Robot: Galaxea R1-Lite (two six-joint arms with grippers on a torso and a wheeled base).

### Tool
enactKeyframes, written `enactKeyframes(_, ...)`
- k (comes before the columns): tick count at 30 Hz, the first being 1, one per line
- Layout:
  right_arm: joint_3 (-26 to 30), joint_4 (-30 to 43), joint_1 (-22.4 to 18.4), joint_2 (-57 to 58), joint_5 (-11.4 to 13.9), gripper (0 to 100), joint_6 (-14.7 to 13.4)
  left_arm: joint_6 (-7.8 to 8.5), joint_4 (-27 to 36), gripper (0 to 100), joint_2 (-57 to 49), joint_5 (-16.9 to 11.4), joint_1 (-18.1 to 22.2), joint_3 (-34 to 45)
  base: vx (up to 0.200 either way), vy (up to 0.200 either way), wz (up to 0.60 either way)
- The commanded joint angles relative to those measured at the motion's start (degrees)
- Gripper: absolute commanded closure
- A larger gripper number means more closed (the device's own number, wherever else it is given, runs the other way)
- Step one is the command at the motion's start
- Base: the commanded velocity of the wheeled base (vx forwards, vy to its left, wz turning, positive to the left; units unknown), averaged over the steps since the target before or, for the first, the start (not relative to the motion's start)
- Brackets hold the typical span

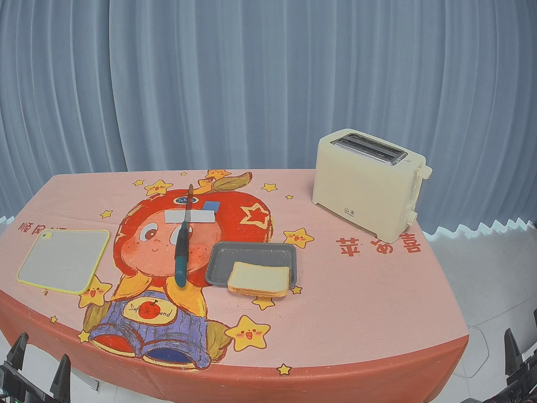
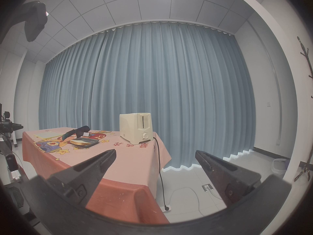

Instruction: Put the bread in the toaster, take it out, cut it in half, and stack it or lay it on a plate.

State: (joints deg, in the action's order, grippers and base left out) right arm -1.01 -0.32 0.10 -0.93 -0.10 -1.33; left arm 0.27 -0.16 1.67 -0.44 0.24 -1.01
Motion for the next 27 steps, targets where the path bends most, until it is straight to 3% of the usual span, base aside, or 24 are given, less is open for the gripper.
enactKeyframes(1,1.01,-0.03,0.08,0.93,0.01,0,0.19,0.00,-0.02,0,0.09,0.00,0.02,1.01,0.000,0.000,0.00)
enactKeyframes(27,1.01,0.14,-0.10,0.93,-0.17,0,-0.08,0.00,-0.02,0,0.09,0.00,0.02,1.01,0.000,0.000,0.00)
